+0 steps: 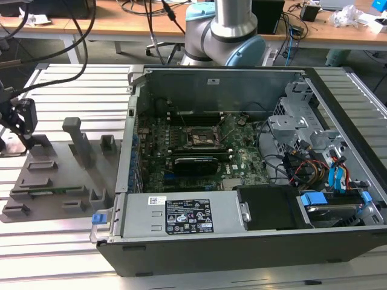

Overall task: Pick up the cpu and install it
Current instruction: 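Pick up the cpu and move it towards the insertion slot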

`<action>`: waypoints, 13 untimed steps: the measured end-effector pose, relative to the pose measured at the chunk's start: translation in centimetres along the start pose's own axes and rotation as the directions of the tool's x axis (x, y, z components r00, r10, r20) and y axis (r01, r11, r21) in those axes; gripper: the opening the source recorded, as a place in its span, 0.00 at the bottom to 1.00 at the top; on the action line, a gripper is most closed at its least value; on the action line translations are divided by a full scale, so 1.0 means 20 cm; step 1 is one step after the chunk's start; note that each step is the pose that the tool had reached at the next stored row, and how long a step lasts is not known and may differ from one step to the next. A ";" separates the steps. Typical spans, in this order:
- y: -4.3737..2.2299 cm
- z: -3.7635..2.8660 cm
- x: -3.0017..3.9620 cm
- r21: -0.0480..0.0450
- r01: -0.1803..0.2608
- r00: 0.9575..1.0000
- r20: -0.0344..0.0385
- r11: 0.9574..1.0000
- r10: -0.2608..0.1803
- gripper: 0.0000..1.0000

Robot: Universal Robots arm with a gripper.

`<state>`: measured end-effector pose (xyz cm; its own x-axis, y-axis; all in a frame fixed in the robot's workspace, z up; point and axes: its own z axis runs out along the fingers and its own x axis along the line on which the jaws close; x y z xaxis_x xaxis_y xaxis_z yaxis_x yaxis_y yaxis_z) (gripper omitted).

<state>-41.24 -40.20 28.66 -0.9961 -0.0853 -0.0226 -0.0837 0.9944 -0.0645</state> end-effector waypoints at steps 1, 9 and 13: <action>-0.001 -0.011 0.000 0.000 0.000 1.000 0.000 1.000 0.000 0.55; -0.008 -0.121 -0.003 0.000 0.000 1.000 0.000 1.000 0.000 0.55; -0.012 -0.185 -0.004 0.000 0.000 1.000 0.000 1.000 0.000 0.55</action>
<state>-41.24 -40.20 32.37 -0.9961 -0.0853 -0.0226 -0.0837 0.9944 -0.0645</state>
